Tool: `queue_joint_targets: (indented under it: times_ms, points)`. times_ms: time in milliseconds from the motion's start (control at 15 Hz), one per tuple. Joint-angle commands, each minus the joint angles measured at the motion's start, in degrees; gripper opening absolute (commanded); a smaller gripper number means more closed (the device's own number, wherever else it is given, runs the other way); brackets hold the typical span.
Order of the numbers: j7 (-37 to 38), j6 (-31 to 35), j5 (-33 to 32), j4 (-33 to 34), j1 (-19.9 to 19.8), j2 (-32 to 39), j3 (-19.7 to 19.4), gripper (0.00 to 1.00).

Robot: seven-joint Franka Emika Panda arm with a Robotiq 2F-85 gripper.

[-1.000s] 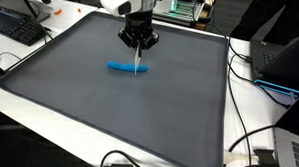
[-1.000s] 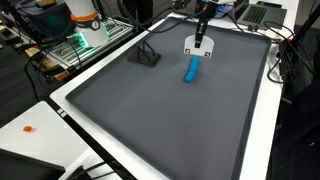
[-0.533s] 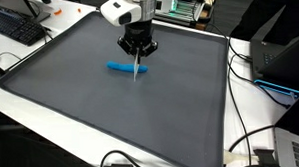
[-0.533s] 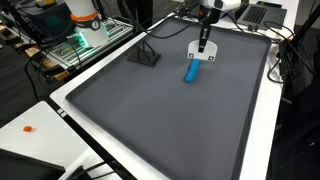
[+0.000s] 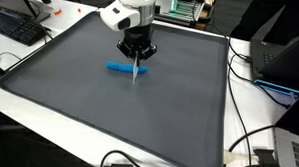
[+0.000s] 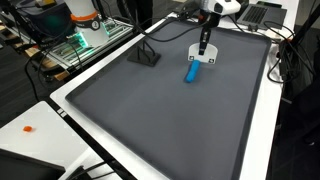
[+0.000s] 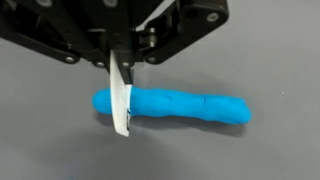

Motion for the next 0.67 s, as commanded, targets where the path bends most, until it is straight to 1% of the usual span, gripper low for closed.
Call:
queue_joint_targets:
  times_ms: [0, 333, 467, 600]
  points:
    - [-0.7, 1.5, -0.5, -1.2, 0.2, 1.5, -0.9, 0.01]
    - [-0.9, 2.0, 0.2, -2.8, -0.1, 1.4, -0.7, 0.01]
    - [-1.3, 1.4, 1.7, -3.4, -0.7, 1.3, -0.2, 0.01]
    - [-2.1, 0.8, 4.6, -3.7, -1.6, 0.9, 0.9, 0.01]
